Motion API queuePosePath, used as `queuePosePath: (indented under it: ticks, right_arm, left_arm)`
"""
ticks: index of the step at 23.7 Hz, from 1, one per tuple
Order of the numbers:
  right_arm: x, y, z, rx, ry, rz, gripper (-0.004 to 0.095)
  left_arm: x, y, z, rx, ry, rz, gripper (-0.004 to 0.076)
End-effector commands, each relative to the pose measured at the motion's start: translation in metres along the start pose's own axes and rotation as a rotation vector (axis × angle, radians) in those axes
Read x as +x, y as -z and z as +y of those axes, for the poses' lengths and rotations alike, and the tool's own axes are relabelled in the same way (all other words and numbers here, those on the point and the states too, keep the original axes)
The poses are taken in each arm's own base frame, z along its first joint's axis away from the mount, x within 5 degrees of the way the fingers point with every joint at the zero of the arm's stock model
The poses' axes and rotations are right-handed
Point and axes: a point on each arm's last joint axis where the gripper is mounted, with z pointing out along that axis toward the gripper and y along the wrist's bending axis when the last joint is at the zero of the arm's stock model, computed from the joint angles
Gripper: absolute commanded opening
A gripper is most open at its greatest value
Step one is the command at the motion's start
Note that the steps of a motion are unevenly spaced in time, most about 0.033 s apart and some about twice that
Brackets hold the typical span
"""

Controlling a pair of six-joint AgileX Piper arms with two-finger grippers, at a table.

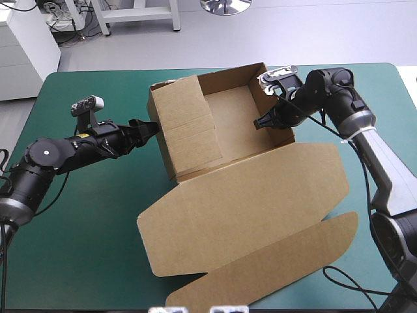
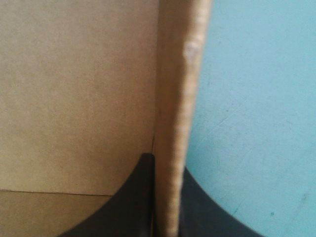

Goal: Fold the box

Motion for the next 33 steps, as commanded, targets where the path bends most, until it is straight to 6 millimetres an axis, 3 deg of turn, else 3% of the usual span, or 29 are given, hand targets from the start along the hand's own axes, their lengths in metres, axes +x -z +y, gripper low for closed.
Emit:
queuePosePath:
  ticks: [1,14,25,33]
  right_arm:
    - [-0.009,0.029,0.008,-0.015,0.0,-0.115,-0.0013]
    - [-0.009,0.029,0.007,-0.002,0.005,-0.114,-0.0013]
    - [-0.009,0.029,0.006,0.002,0.007,-0.113,-0.0013]
    - [-0.009,0.029,0.006,0.008,0.009,-0.112,-0.0013]
  left_arm:
    - [-0.009,0.012,-0.017,0.079,0.042,-0.065,0.0516]
    - [-0.009,0.018,-0.021,0.091,0.035,-0.068,0.0516]
    - [-0.006,0.019,-0.031,0.197,0.128,-0.028,0.0516]
    - [-0.004,0.018,-0.027,0.162,0.093,-0.019,0.051]
